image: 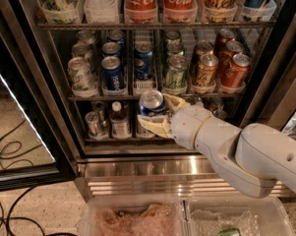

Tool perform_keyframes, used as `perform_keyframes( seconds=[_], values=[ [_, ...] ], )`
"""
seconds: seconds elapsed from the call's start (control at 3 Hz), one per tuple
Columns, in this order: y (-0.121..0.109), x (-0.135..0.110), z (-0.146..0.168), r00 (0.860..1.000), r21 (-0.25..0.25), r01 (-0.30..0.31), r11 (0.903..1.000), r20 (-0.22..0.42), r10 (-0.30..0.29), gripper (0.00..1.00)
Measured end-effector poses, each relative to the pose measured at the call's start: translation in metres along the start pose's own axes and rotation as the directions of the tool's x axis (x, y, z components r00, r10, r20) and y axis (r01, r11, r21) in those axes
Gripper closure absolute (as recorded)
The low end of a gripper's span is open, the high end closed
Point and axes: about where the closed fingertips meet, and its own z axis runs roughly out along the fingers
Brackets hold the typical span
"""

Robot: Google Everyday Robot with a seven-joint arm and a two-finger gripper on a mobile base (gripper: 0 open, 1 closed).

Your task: Pick pepsi can from middle shelf of fridge

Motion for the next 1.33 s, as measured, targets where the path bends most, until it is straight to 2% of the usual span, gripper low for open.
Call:
perform_keyframes(
  seconds=[0.33,0.67,1.33],
  values=[
    [0.000,0.000,0.000,1.000,0.000,0.000,1.0000,0.000,0.000,1.00],
    [0.010,-0.004,-0.005,1.000,0.019,-0.004,0.9998,-0.014,0.004,1.00],
    [0.068,-0.020,-0.038,0.999,-0.010,0.002,1.0000,-0.040,-0.002,1.00]
  ],
)
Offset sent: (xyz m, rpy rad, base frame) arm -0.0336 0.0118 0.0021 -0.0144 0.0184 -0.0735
